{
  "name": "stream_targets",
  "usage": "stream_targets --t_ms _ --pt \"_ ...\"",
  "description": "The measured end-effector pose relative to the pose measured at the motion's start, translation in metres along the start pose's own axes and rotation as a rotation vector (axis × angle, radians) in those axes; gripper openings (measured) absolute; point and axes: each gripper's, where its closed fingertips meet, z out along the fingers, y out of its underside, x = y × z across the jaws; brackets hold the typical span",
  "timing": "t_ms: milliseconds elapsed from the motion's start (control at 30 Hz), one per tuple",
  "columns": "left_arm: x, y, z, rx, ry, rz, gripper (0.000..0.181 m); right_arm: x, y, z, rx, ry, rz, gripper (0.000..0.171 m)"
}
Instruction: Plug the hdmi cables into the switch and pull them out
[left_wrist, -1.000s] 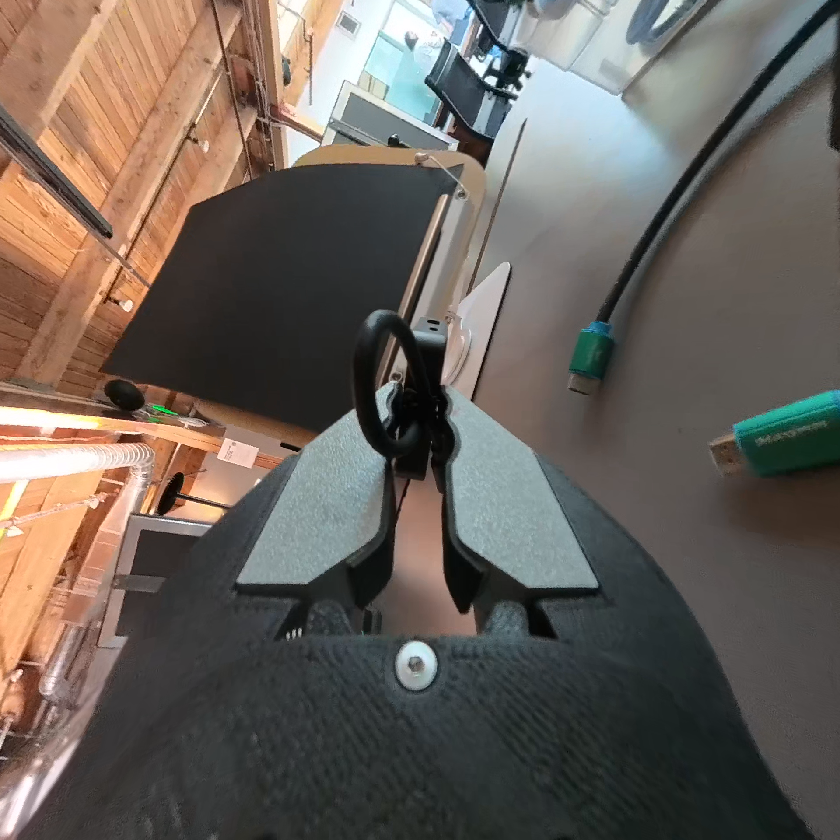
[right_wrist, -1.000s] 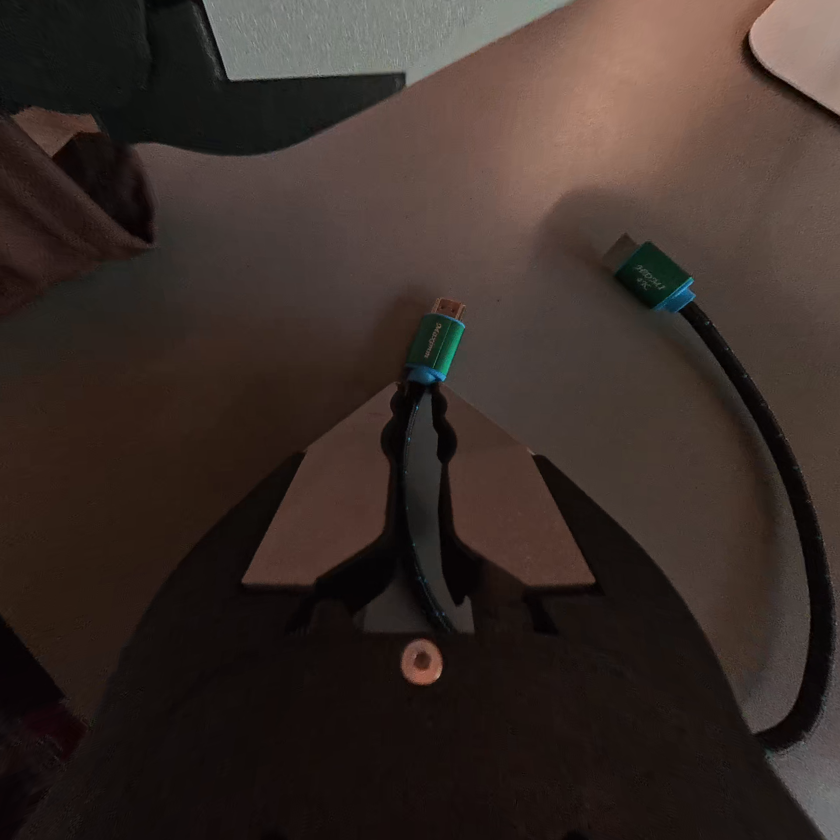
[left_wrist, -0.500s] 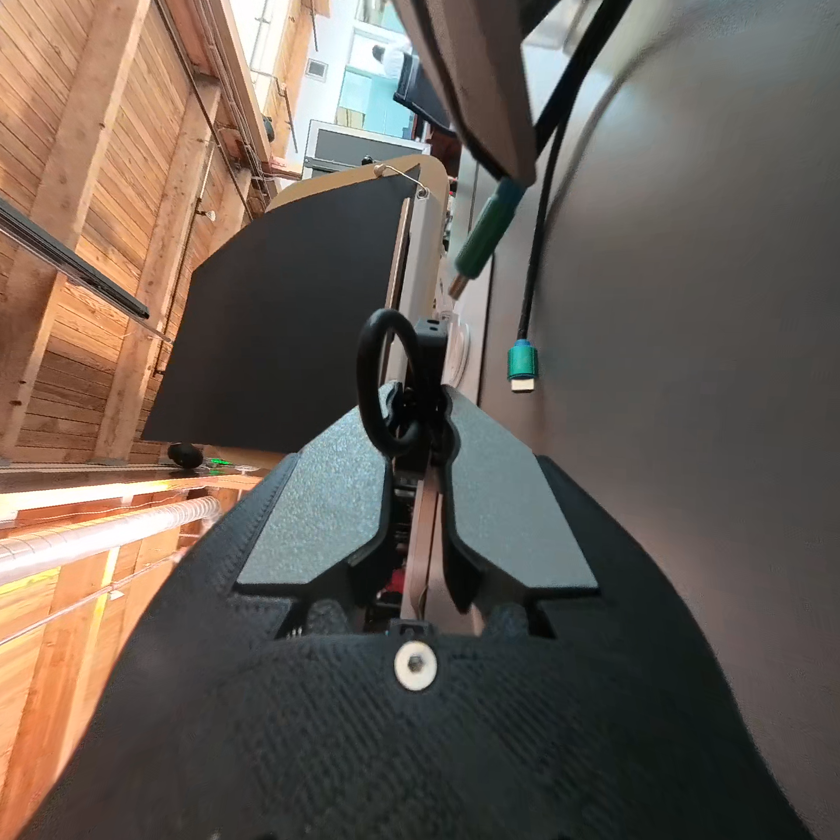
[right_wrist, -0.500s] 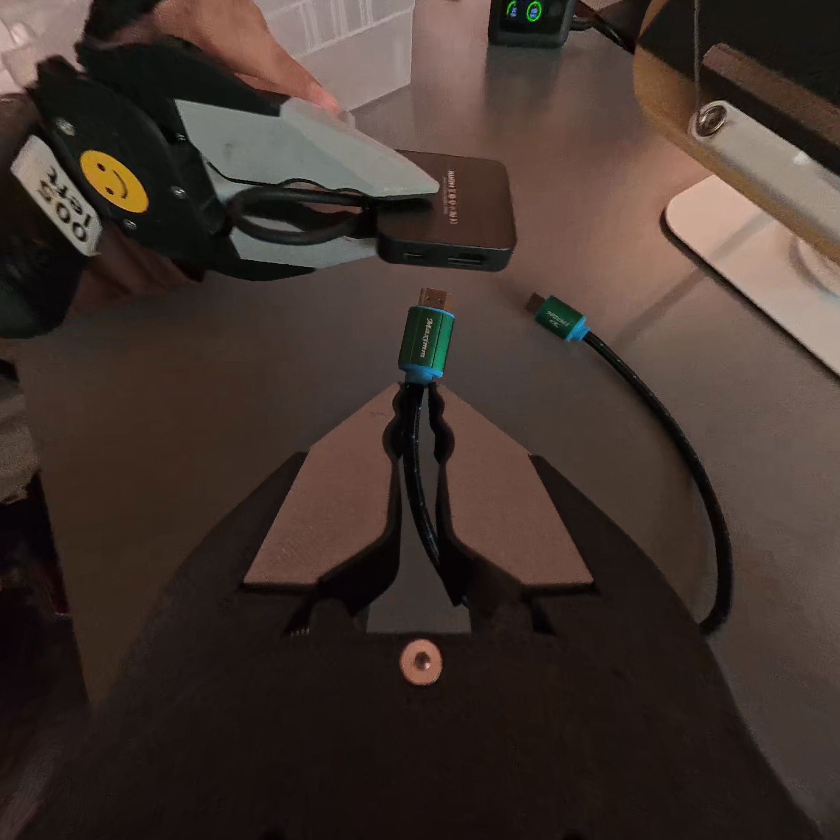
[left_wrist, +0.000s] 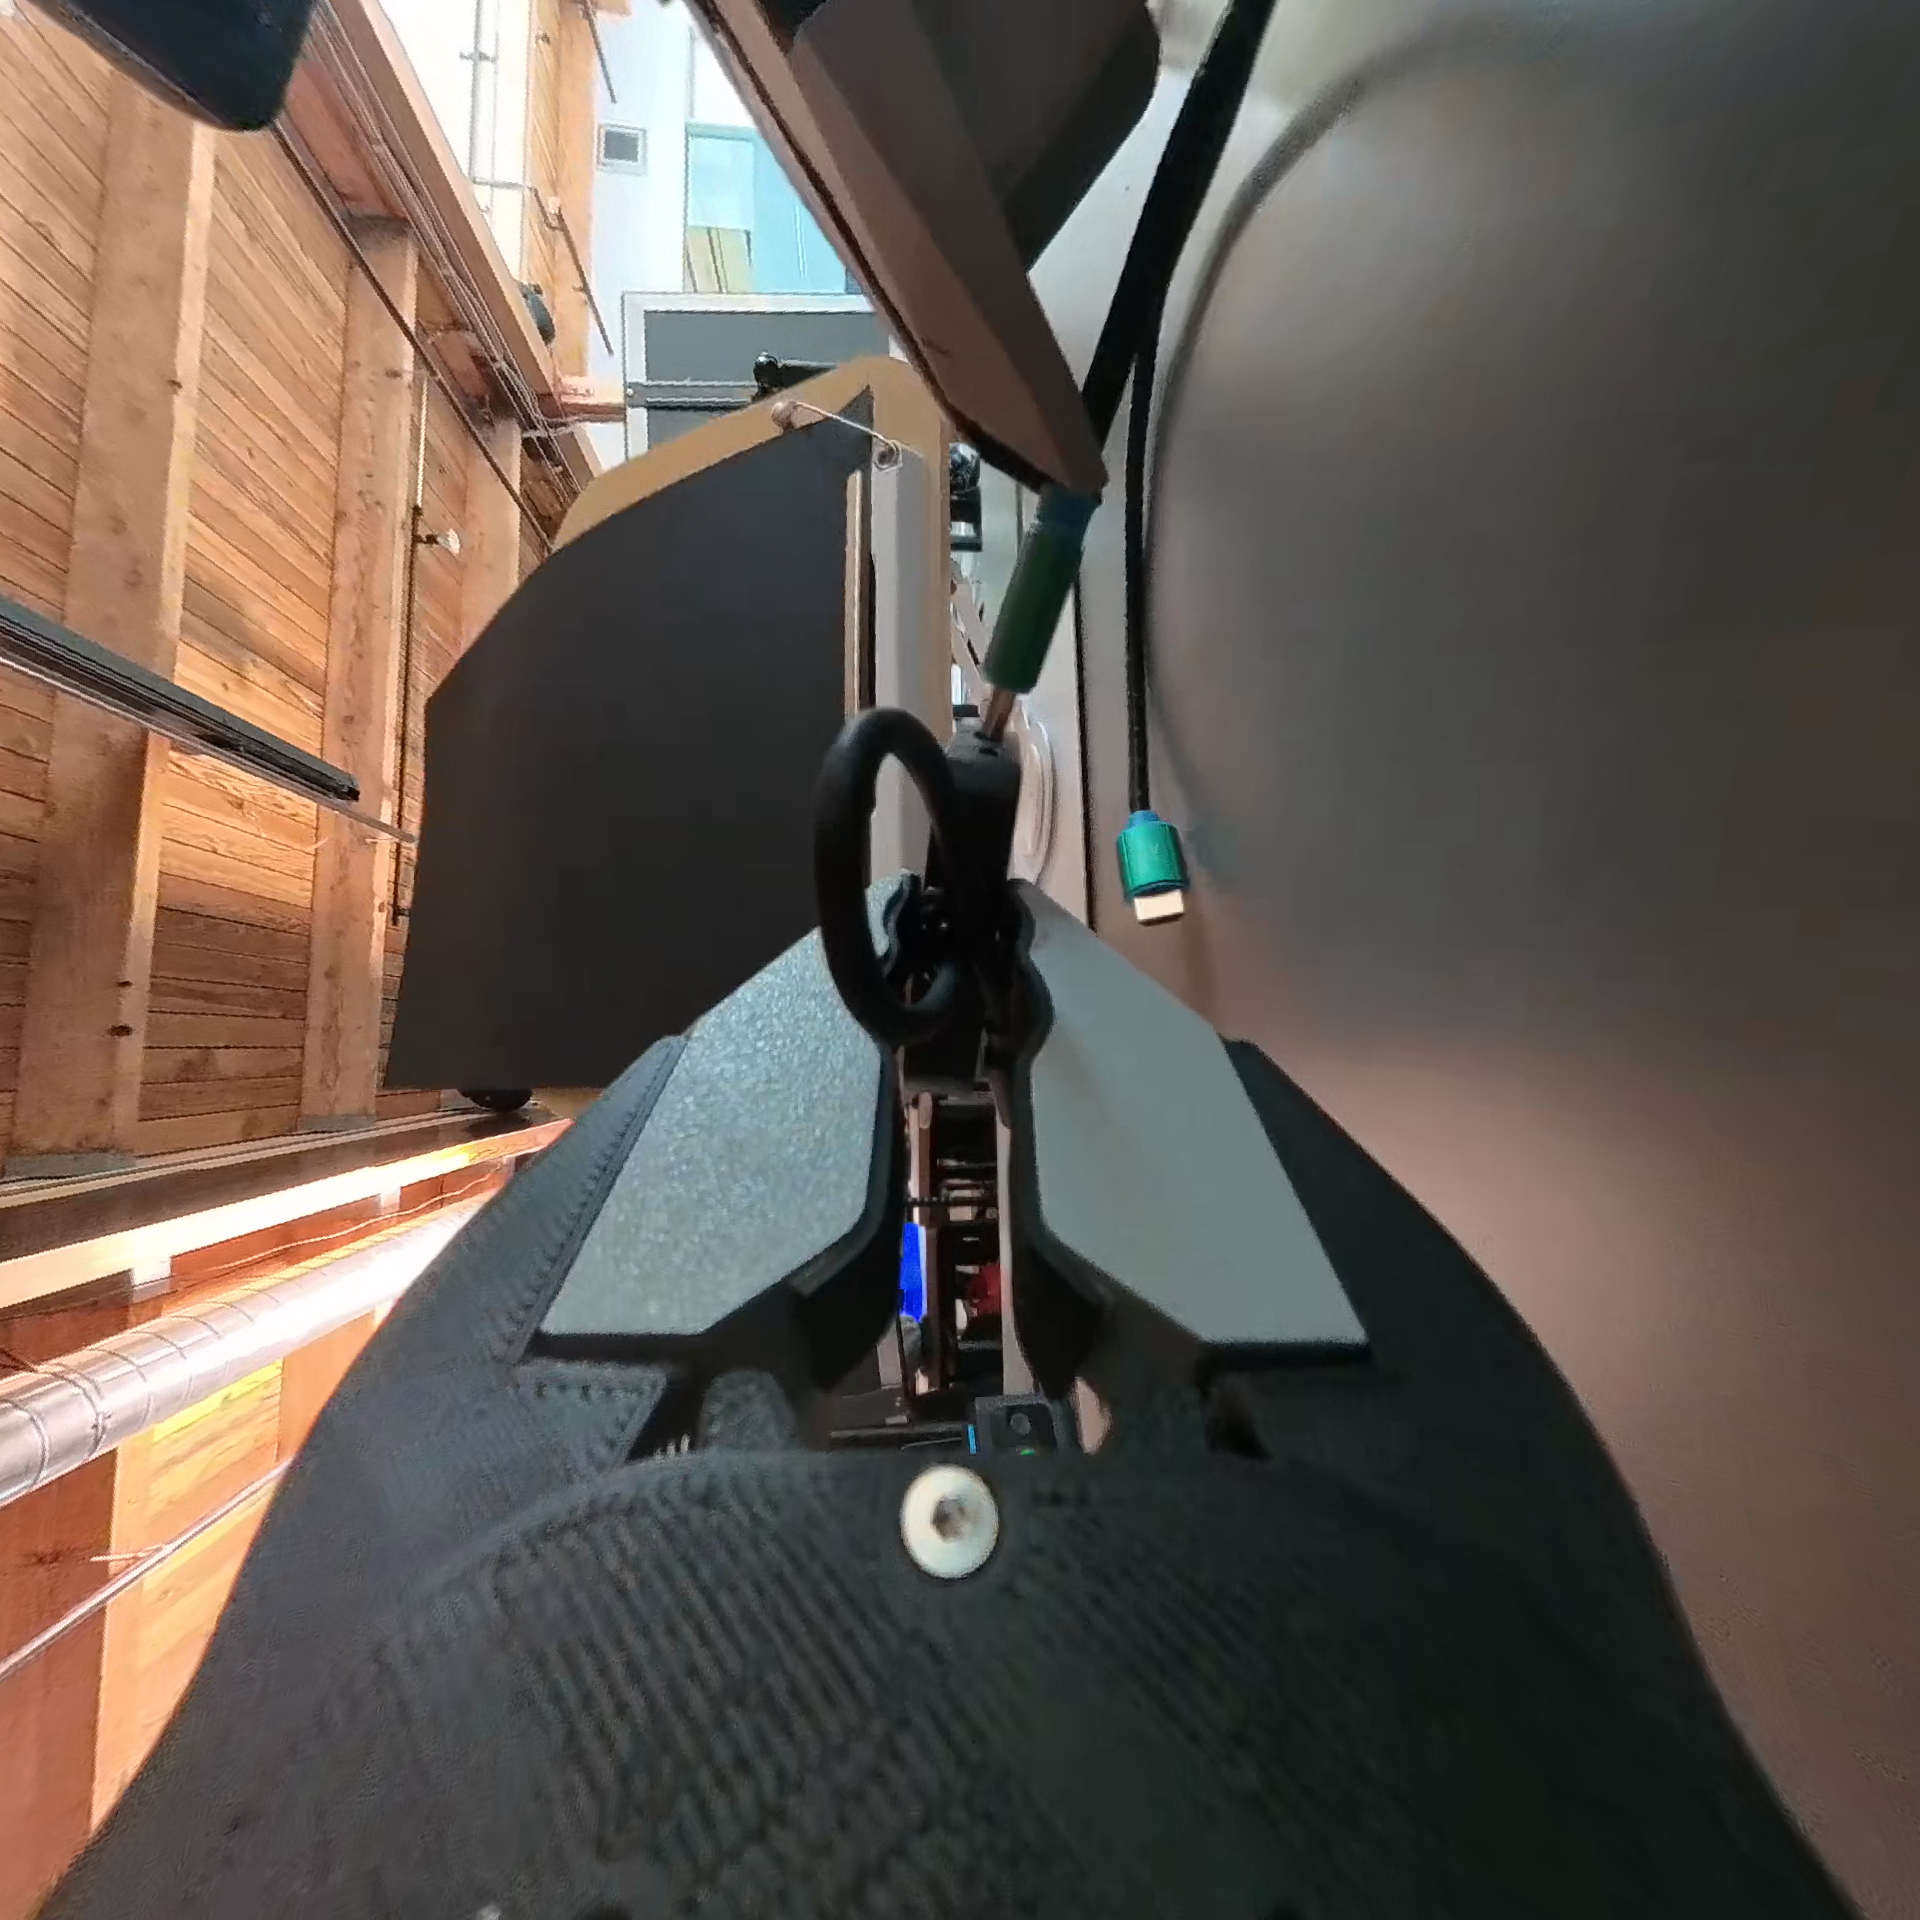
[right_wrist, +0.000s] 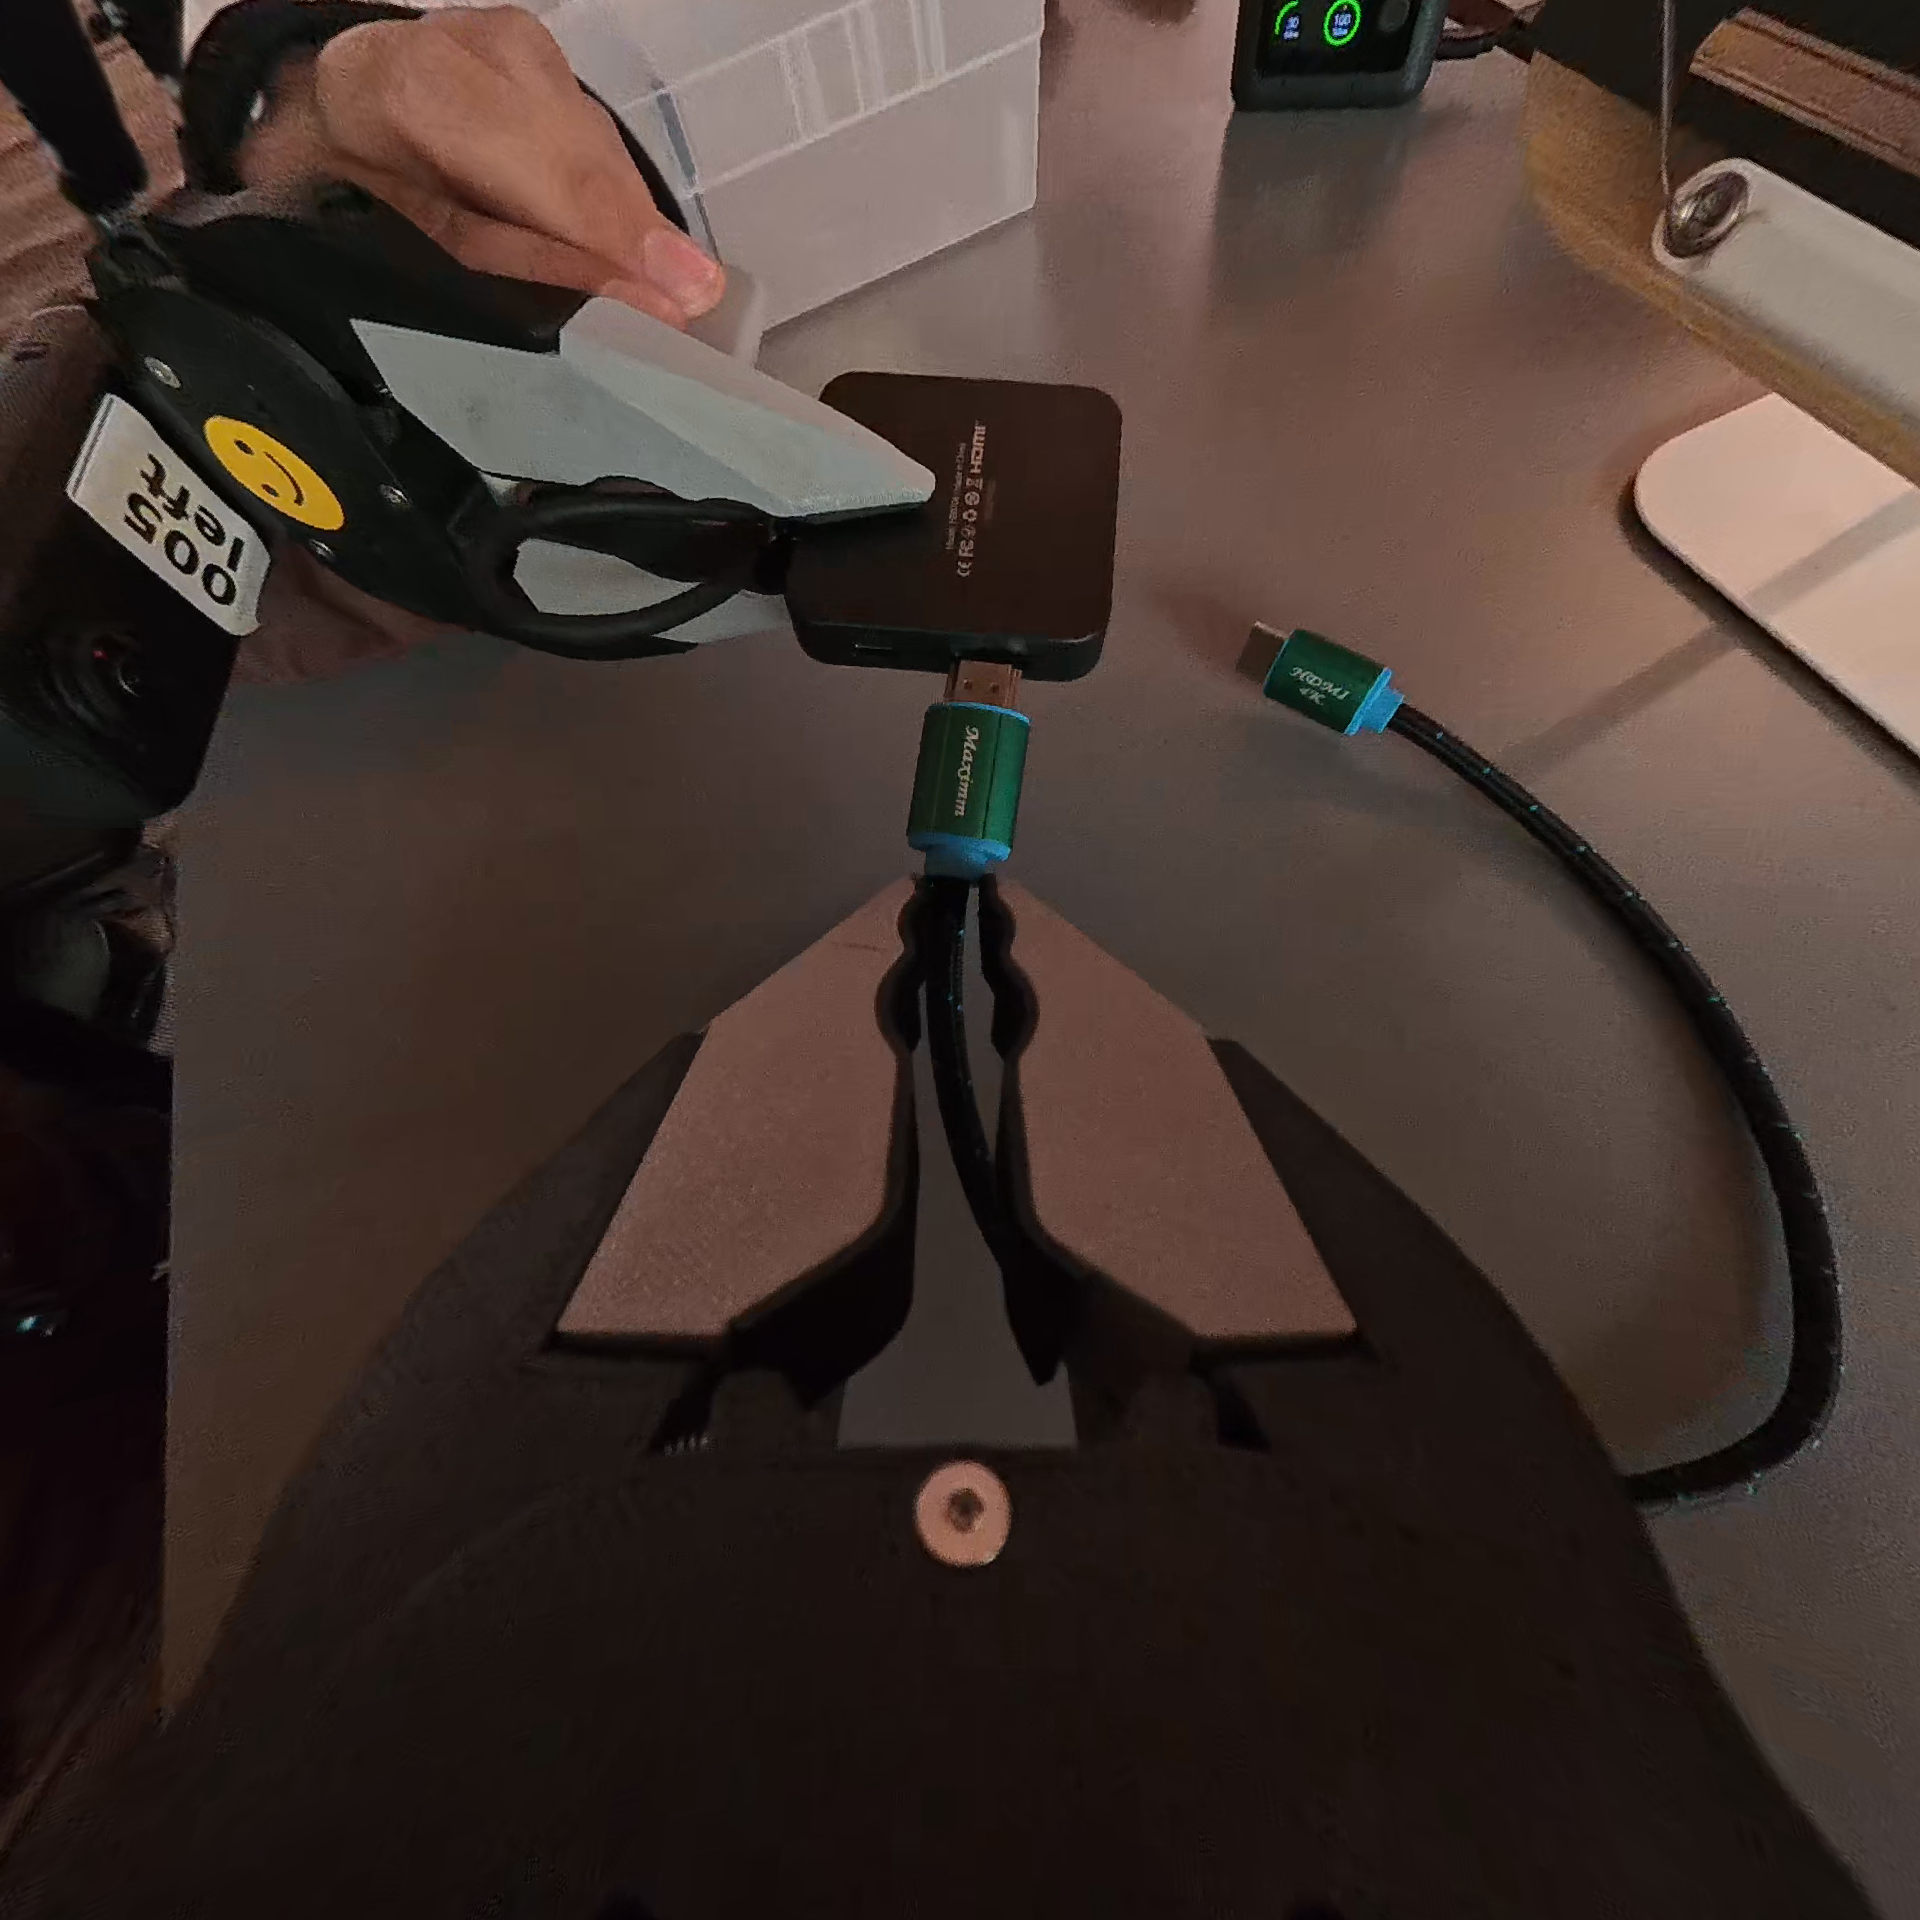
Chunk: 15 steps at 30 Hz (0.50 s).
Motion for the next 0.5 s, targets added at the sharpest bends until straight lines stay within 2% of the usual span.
stream_targets --t_ms 500 --pt "-0.001 -0.011 -0.006 0.051 0.013 -0.023 0.013 -0.011 0.004 -0.007 -0.019 -0.067 -0.015 0.005"
